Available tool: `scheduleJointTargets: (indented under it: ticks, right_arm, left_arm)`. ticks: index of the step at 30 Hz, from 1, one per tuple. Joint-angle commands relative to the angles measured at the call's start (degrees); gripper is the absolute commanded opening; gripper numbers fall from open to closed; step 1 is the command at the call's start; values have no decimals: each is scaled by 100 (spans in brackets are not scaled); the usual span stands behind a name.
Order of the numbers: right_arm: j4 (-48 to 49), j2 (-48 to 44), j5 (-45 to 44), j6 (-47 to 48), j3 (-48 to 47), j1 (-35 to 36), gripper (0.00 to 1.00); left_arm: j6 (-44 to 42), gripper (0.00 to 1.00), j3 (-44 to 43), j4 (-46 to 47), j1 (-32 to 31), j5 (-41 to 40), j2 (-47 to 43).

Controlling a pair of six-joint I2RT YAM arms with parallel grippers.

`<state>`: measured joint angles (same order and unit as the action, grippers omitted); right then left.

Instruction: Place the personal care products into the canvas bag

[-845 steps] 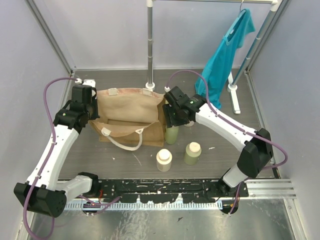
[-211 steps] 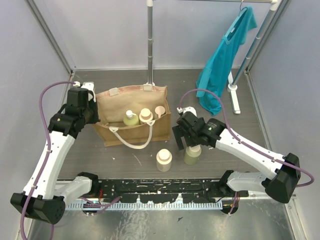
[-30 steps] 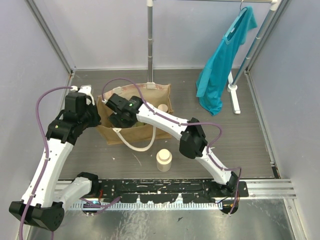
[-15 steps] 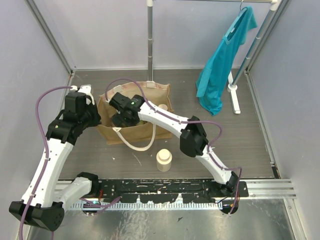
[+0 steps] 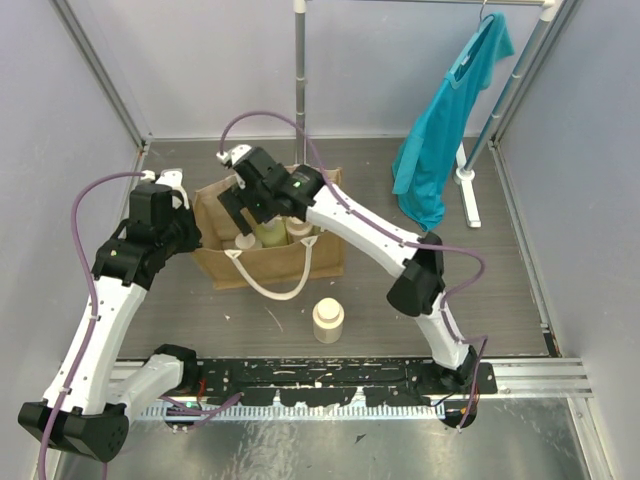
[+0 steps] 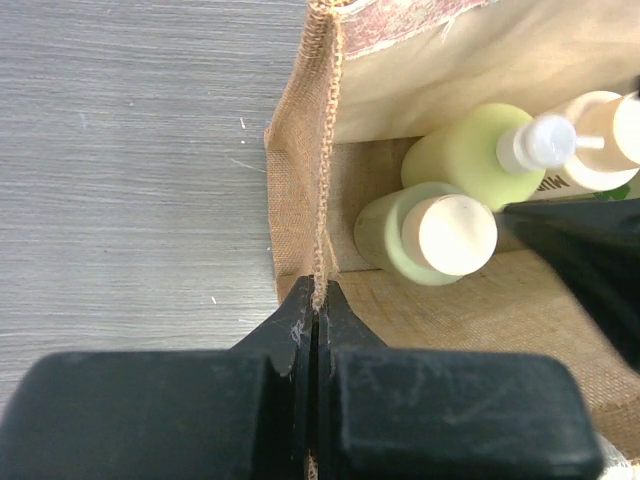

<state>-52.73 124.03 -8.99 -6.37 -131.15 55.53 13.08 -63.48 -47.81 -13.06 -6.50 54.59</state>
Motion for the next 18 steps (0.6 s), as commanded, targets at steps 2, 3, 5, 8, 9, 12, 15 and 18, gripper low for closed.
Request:
scheduleJointTargets:
  ticks: [2,3,5,8,9,12,15,18]
  right_arm:
    - [442,-1204,-296,-59,182,-107,100]
    - [415,-1397,-301,-74,341,-112,100]
    - [299,-1767,-296,-118,707,-112,100]
    - [153,-2344,29,-177,1316,-112,100]
    - [188,-2562,207,-158,1614,-113,100]
    - [520,-3378,515,-168,2732,-84,100]
    - [645,-4060,591,-225,3581,-56,100]
    - [530,-4486,559,-315,4152,-14,100]
  left_arm:
    - [-83,3,-1,326,17,-78,-58]
    - [-81,3,-6,325,22,-83,-63]
    - [-107,3,-3,316,15,-97,-68]
    - [-161,3,-27,318,20,-145,-46]
    - [-178,3,-30,324,18,-163,-41]
    - [-216,3,-39,350,15,-192,1]
    - [-208,3,-41,386,19,-176,55]
    - [-196,3,-37,420,17,-184,116]
